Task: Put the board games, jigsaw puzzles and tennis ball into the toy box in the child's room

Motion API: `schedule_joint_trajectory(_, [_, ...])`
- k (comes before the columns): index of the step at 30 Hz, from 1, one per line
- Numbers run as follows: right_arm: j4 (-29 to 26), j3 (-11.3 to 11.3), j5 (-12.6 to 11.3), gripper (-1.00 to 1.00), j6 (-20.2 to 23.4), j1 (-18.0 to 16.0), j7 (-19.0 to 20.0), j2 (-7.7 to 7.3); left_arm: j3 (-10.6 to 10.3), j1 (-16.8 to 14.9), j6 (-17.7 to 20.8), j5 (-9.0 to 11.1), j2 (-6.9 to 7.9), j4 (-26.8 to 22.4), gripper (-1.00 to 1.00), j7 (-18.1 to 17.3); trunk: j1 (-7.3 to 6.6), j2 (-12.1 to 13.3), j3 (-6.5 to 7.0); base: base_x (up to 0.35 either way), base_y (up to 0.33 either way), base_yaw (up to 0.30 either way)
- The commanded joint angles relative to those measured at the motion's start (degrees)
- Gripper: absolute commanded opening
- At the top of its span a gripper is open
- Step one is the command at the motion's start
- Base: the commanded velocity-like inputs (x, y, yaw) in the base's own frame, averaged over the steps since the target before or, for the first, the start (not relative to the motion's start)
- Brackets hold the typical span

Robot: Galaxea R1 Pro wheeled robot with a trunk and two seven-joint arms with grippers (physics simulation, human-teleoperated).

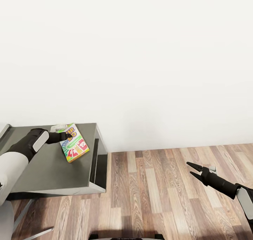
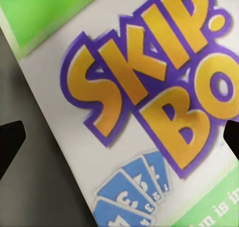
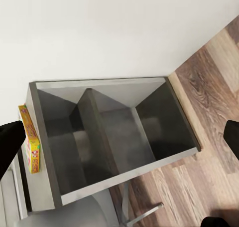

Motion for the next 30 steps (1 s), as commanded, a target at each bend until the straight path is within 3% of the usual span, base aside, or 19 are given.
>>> schedule_joint_trajectory(1, [0.00,-0.10,0.02,1.00,0.27,-0.04,0.16,0.00,-0.25,-0.05,0.13,-0.19,0.07,-0.03,1.00,-0.25,0.03,-0.10,-0.08,0.012,0.008,0.000])
schedule_joint_trajectory(13, [0.00,-0.17,0.02,1.00,0.27,-0.04,0.16,0.00,-0.25,-0.05,0.13,-0.19,0.43,-0.03,1.00,-0.25,0.03,-0.10,-0.08,0.024,0.106,0.000])
schedule_joint_trajectory(30, [0.00,-0.17,0.02,1.00,0.27,-0.04,0.16,0.00,-0.30,-0.05,0.03,-0.19,0.53,-0.03,1.00,-0.48,0.03,-0.10,-0.08,0.053,0.010,0.000])
